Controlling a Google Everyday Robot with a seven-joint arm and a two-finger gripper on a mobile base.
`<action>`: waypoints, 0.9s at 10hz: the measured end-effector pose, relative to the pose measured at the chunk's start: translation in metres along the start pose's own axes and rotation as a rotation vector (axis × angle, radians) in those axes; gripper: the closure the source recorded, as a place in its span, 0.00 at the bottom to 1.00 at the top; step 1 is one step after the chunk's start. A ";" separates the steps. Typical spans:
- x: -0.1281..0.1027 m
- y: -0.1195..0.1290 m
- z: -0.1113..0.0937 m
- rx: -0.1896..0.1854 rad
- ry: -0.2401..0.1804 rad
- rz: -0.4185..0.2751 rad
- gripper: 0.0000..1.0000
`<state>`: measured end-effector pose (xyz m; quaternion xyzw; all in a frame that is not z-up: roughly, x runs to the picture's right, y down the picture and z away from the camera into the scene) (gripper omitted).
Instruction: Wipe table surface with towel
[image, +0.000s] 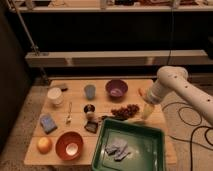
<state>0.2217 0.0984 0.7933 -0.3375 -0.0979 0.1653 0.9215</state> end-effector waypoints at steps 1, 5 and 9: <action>0.000 0.000 0.000 0.000 0.000 -0.001 0.20; -0.024 0.037 -0.027 0.030 -0.021 -0.124 0.20; -0.041 0.112 -0.082 0.056 -0.068 -0.265 0.20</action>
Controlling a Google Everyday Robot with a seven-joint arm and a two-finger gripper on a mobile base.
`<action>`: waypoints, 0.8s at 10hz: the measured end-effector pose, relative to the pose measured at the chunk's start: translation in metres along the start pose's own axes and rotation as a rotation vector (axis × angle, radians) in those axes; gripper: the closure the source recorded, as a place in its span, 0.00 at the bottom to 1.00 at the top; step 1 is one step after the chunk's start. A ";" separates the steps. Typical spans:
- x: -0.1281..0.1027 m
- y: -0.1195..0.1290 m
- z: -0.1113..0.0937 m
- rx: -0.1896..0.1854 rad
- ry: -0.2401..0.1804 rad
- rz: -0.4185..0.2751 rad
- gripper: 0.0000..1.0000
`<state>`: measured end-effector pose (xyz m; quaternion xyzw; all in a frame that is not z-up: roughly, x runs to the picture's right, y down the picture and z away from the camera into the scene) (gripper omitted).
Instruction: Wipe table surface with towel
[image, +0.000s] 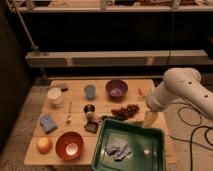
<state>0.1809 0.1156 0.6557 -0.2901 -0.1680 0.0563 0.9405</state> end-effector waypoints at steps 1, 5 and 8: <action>-0.002 0.012 -0.004 -0.005 -0.006 -0.014 0.20; 0.002 0.049 0.025 -0.093 -0.019 -0.055 0.20; 0.011 0.078 0.059 -0.157 -0.011 -0.079 0.20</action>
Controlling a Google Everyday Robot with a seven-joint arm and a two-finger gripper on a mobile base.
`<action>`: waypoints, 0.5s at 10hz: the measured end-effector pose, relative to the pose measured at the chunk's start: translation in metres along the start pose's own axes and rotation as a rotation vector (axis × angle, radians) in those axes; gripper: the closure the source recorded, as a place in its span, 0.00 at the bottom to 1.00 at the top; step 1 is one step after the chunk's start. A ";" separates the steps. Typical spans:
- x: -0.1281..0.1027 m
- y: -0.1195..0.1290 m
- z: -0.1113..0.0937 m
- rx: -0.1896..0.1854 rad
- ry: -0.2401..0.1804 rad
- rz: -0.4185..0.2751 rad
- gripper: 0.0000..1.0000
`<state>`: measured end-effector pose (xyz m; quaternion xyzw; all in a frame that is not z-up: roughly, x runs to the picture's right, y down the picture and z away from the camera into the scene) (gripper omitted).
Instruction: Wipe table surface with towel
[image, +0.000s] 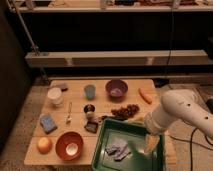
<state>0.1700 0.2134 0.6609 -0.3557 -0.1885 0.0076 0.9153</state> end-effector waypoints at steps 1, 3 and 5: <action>0.000 0.000 0.000 0.001 0.000 0.000 0.20; 0.000 0.000 0.000 0.000 0.000 0.000 0.20; -0.008 0.007 0.013 -0.045 -0.019 -0.049 0.20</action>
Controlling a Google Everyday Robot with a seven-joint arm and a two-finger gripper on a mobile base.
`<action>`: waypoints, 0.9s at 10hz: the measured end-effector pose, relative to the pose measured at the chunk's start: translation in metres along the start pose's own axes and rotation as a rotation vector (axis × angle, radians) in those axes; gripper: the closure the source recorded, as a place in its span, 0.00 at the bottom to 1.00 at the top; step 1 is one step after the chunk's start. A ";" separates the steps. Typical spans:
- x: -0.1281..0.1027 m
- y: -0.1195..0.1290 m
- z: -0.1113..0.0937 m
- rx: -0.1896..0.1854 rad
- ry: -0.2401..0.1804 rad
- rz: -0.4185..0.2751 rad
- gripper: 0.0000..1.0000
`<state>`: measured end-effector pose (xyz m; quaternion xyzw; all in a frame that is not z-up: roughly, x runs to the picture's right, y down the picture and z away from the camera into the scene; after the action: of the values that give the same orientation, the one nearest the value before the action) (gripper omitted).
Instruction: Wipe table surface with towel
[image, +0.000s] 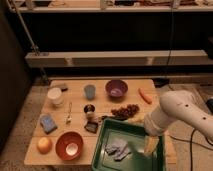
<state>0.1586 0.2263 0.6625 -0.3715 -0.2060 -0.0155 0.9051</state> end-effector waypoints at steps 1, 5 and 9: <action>-0.010 0.004 0.008 -0.022 -0.017 -0.034 0.20; -0.060 0.014 0.040 -0.114 -0.099 -0.169 0.20; -0.060 0.014 0.039 -0.116 -0.101 -0.169 0.20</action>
<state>0.0918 0.2554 0.6555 -0.4050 -0.2807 -0.0850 0.8660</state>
